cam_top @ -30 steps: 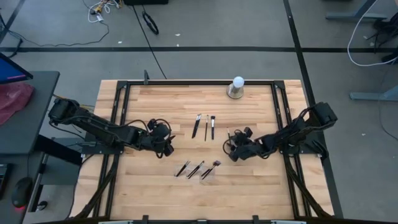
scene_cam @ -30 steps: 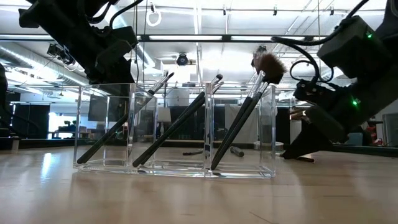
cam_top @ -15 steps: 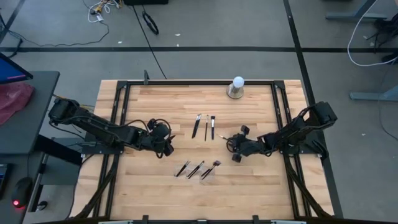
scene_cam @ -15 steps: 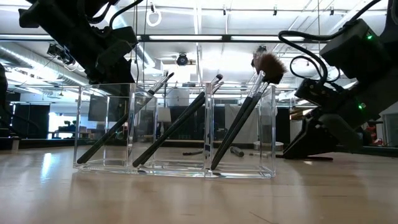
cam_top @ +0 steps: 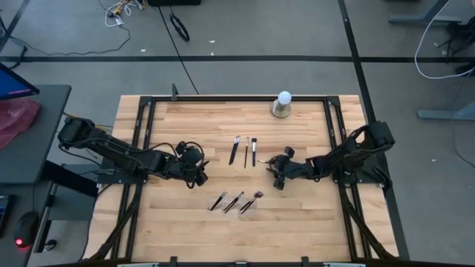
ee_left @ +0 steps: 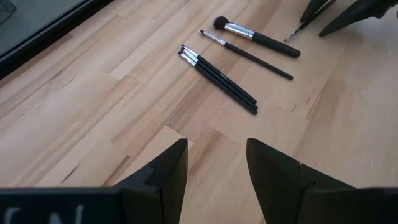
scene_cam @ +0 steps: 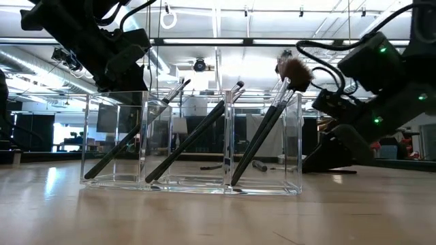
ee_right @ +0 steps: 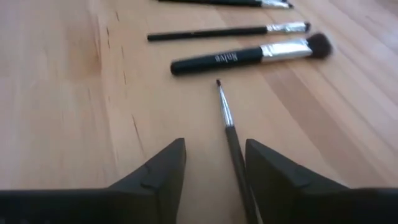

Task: Put items in baskets/containers
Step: Put the black eyeshadow brush into the transparent organizer

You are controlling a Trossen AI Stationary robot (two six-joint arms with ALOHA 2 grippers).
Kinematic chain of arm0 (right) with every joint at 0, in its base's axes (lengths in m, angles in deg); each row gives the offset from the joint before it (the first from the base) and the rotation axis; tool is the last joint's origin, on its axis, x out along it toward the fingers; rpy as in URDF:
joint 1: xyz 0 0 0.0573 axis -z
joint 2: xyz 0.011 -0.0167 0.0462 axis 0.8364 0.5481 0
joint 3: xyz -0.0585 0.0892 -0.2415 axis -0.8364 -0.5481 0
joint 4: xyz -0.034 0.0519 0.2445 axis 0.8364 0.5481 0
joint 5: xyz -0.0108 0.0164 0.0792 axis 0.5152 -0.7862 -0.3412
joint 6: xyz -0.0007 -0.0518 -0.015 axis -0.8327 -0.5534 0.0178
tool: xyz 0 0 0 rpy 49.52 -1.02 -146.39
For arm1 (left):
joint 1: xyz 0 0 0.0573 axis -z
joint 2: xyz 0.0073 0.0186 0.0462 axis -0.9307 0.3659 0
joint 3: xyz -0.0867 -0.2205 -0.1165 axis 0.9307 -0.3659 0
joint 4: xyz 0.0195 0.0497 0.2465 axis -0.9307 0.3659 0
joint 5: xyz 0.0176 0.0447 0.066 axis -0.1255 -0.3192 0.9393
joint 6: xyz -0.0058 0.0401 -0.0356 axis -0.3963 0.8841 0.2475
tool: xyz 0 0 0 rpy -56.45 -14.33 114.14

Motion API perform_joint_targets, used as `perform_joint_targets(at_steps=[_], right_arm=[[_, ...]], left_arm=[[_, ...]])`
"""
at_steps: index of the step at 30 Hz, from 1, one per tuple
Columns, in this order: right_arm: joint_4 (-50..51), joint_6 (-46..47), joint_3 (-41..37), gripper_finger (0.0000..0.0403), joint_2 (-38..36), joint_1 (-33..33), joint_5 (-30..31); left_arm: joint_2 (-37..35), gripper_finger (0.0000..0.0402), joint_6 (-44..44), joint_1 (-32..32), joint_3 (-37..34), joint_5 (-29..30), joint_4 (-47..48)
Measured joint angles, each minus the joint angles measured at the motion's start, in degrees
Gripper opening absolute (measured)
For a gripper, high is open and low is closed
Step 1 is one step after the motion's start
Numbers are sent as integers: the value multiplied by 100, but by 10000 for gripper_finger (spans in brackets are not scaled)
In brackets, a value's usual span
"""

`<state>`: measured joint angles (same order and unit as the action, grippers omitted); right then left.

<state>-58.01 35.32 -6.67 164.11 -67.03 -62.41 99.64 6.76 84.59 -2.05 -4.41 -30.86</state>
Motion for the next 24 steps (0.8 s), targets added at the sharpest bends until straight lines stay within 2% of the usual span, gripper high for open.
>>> perform_joint_targets(at_steps=[6,15,21,24], right_arm=[[-596,-182,39,120,512,357,-463],[-1114,-252,-267,13,572,385,-622],[-1461,19,-495,11,574,368,-517],[-2325,-208,-702,5,647,315,-459]], left_arm=[[0,172,11,0,0,0,2],[0,172,11,0,0,0,2],[0,172,44,95,0,27,-9],[19,172,158,188,0,145,-192]])
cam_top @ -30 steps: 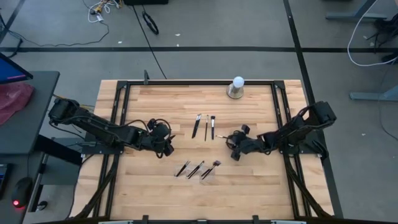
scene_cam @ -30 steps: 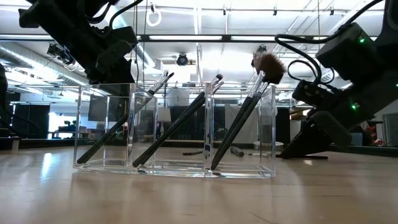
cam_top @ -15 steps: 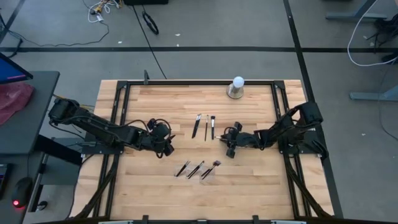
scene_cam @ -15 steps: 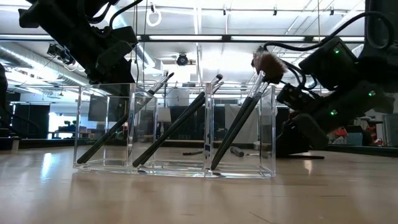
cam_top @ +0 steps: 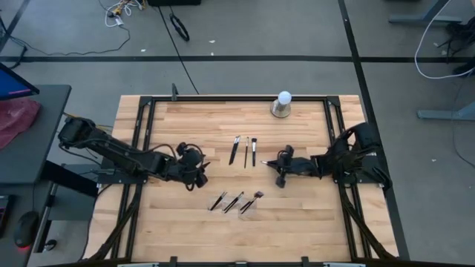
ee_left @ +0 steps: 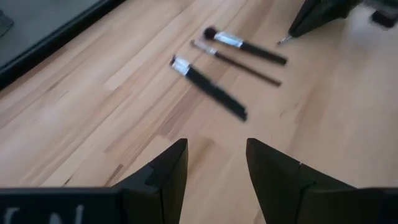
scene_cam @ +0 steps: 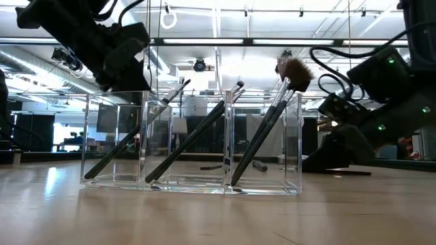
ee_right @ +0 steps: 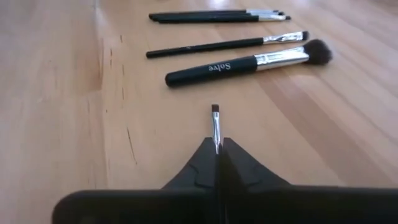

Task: Put items in baskets/containers
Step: Put the black eyeshadow brush into the transparent organizer

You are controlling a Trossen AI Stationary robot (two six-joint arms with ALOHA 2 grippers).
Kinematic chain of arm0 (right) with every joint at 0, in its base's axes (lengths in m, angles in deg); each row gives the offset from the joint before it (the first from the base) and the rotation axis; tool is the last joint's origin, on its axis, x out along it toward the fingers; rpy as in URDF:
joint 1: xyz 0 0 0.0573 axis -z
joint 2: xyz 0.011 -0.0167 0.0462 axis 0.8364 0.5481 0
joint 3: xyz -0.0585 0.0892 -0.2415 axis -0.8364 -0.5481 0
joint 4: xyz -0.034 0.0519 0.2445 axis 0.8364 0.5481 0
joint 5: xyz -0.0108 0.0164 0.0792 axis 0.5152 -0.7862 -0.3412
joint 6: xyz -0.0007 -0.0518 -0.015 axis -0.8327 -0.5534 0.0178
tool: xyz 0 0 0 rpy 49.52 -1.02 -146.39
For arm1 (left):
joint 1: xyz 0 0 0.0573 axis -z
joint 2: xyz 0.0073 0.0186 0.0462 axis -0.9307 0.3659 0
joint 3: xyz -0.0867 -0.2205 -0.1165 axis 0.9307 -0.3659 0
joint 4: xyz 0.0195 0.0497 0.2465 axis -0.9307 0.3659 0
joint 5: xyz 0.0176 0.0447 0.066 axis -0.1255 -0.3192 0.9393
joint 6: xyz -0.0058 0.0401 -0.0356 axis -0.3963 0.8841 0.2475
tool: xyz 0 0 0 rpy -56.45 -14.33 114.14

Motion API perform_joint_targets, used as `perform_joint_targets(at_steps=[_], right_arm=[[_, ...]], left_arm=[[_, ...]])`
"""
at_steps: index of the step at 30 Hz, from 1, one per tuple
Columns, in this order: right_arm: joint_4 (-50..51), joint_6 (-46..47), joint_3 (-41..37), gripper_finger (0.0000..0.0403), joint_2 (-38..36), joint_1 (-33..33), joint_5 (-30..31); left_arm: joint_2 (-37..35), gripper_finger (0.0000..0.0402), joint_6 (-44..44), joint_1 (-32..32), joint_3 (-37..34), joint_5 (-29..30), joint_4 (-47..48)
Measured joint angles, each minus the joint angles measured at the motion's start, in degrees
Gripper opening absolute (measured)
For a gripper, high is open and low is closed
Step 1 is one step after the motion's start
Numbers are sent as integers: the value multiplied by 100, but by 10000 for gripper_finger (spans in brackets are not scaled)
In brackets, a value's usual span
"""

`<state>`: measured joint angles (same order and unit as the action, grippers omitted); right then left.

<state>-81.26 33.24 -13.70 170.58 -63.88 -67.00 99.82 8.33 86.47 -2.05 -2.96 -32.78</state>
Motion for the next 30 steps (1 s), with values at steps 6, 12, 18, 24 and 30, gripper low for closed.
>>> perform_joint_targets(at_steps=[6,12,18,24,30], right_arm=[[-2058,-259,-187,4,-13,-91,441],[-2541,-524,64,3,-382,-199,283],[-2562,-1235,589,5,-1020,-627,-223],[-2400,-2010,1342,6,-1393,-1040,-563],[-2134,-2799,2177,6,-1412,-1219,-975]], left_arm=[[383,172,1069,172,0,-16,-1511],[1283,172,2534,149,0,-523,-3894],[2057,172,3499,-76,1,-968,-6097],[2246,172,3928,-370,1,-1857,-7535],[2246,172,4103,-585,229,-3174,-8020]])
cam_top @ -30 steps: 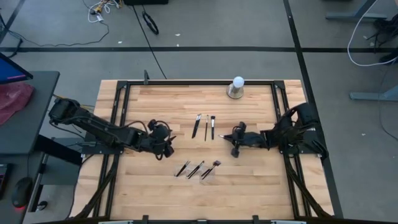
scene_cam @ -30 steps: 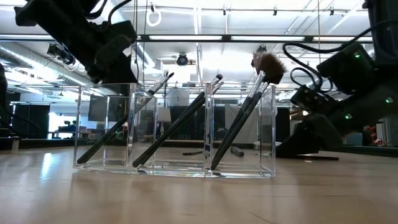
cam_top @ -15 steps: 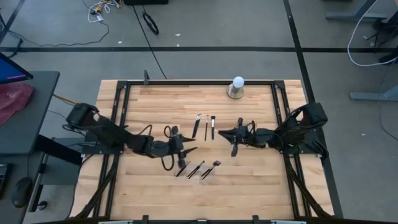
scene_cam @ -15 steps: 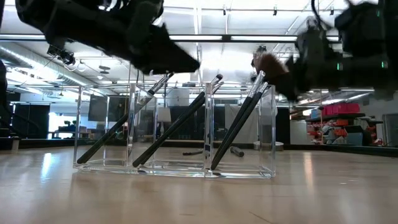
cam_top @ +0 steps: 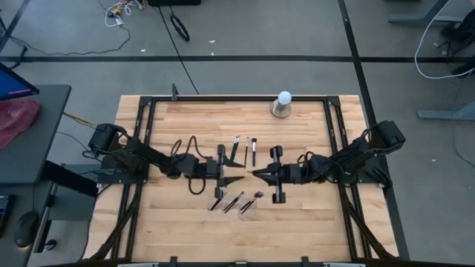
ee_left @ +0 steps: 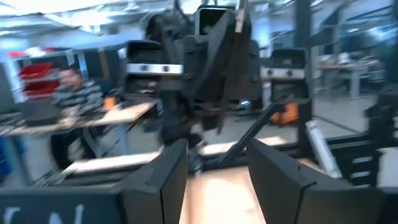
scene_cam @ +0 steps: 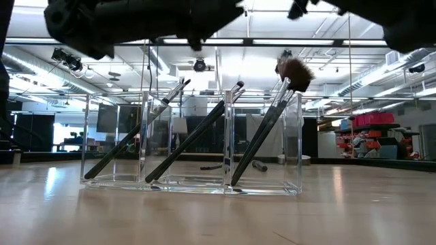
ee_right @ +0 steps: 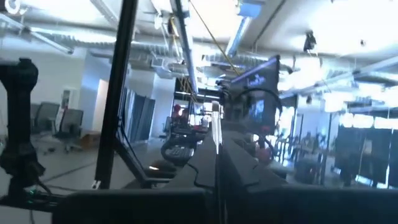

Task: Put items in baskets/containers
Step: Put the black eyeshadow brush into the transparent organizer

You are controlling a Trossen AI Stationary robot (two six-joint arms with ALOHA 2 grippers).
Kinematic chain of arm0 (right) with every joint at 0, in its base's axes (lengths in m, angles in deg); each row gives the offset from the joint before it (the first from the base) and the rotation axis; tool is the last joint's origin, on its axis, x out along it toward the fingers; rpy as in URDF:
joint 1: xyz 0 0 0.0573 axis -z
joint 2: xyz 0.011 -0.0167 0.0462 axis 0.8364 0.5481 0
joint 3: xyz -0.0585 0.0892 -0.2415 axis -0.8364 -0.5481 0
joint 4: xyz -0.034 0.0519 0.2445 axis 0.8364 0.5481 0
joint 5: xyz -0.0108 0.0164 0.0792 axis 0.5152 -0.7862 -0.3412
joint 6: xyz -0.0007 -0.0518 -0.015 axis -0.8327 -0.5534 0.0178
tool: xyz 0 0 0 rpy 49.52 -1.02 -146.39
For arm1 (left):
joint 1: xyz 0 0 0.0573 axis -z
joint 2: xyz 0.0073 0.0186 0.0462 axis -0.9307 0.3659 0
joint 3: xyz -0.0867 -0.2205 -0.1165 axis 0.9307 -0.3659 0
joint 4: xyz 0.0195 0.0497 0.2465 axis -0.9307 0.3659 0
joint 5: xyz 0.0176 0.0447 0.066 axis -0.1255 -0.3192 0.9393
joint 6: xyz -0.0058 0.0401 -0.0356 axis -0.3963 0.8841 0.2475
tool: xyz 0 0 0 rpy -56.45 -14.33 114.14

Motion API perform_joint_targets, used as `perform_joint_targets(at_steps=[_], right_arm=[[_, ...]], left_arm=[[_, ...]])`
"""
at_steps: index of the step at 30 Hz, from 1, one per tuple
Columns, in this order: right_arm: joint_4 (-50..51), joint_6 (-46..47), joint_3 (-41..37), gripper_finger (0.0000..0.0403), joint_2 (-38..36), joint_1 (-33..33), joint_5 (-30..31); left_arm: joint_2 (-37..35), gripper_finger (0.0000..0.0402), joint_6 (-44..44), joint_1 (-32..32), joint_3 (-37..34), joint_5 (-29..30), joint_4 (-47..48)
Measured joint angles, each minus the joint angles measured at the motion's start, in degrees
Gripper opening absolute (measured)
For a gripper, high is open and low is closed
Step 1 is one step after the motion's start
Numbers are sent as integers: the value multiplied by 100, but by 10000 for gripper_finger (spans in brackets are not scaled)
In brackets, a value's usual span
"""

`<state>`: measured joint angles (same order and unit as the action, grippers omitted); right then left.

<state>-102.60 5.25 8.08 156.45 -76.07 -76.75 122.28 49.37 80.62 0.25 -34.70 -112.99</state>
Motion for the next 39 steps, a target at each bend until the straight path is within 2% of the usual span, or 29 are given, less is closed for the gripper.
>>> perform_joint_targets(at_steps=[3,7,10,15,18,23,34,39], right_arm=[[239,-294,325,6,0,-20,-56],[488,-499,565,7,0,-20,-134],[501,-536,607,7,0,-19,-260],[501,-535,615,7,0,-2,-423],[490,-532,615,7,0,-2,-428],[490,-537,614,7,-7,-19,-431],[573,-626,608,7,-7,-81,-429],[627,-623,608,7,-7,-94,-421]], left_arm=[[0,172,9,-7,265,-299,86],[0,172,23,-5,558,-327,177],[0,172,115,-9,703,-425,197],[89,170,528,-4,960,-941,293],[302,161,559,6,1207,-947,301],[642,133,632,-8,1503,-822,332],[651,53,766,-14,1504,-678,257],[651,15,786,1,1504,-792,232]])
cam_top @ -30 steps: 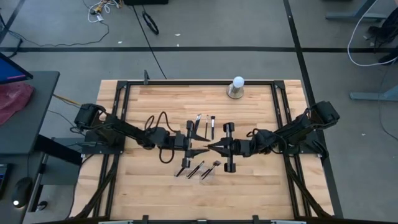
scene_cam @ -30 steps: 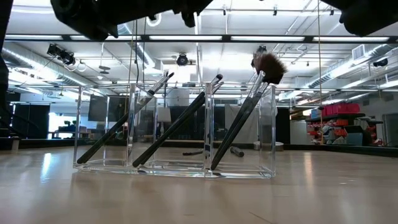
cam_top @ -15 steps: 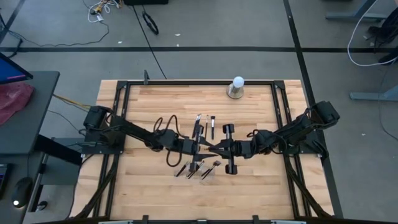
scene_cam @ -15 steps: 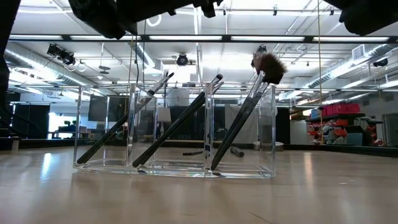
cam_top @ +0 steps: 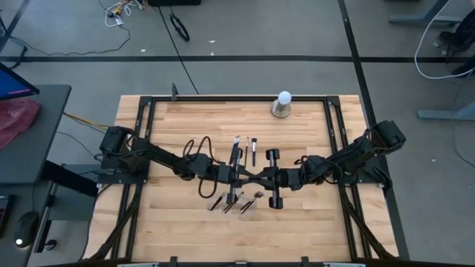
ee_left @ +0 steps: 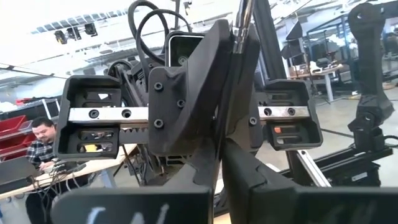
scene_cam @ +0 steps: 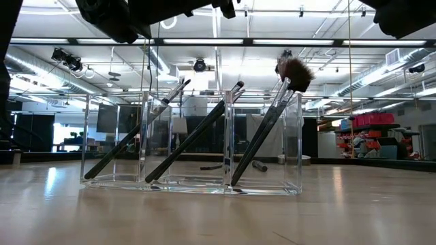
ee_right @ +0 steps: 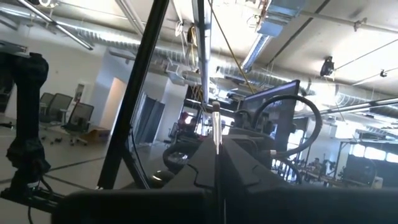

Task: Put items in baskets/containers
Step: Put the black eyeshadow brush into the transparent organizer

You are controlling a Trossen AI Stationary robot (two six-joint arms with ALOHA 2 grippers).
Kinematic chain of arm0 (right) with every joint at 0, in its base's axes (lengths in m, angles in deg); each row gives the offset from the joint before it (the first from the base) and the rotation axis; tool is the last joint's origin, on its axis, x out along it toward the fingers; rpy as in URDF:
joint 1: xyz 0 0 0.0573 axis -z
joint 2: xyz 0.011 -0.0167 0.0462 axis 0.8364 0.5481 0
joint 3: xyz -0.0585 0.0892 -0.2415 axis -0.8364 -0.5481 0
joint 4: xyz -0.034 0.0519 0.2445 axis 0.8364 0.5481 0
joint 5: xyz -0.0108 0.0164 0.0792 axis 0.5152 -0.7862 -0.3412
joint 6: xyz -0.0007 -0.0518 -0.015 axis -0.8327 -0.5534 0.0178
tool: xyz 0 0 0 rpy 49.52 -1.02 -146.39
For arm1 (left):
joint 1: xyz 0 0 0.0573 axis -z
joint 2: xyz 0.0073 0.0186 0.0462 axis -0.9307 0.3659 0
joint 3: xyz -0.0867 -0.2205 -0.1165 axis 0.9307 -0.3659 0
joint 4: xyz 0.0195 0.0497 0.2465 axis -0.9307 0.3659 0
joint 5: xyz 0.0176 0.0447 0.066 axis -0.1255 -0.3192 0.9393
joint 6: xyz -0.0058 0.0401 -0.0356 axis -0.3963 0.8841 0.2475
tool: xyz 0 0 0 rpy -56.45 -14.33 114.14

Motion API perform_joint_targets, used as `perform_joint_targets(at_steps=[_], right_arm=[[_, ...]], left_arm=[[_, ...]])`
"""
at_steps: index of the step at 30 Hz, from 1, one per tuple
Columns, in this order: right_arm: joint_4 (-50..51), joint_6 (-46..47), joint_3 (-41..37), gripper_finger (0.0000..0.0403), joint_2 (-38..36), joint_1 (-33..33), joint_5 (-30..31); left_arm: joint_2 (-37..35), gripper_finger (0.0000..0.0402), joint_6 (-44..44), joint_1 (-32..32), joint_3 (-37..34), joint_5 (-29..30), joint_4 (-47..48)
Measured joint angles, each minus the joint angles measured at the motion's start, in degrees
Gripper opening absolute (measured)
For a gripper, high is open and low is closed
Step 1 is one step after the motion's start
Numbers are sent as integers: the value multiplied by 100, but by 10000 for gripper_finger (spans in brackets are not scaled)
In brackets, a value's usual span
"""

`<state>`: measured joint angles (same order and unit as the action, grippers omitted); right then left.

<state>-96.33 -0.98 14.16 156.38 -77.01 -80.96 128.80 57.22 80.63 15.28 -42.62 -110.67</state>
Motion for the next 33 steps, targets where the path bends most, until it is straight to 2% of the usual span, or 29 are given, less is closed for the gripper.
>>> perform_joint_targets(at_steps=[5,9,13,17,22,27,30,33], right_arm=[[192,66,0,14,-10,0,21],[535,336,-3,41,-15,-10,113],[1067,327,-17,90,-77,-155,714],[2053,315,-17,147,-516,-414,1581],[3685,715,-17,203,-1264,-785,2263],[4428,1182,-16,229,-1736,-1028,2456],[4580,1251,-17,231,-1800,-1109,2461],[4691,1252,-17,226,-1783,-1169,2458]], left_arm=[[0,13,-165,1,0,42,80],[0,12,-378,50,0,166,360],[-25,12,-460,172,2,749,806],[-289,12,-528,297,23,1512,1527],[-810,12,-1159,409,20,1981,3129],[-1279,12,-2254,416,270,1977,5317],[-1353,12,-2895,469,682,1678,6719],[-1344,12,-3168,645,835,1204,7190]])
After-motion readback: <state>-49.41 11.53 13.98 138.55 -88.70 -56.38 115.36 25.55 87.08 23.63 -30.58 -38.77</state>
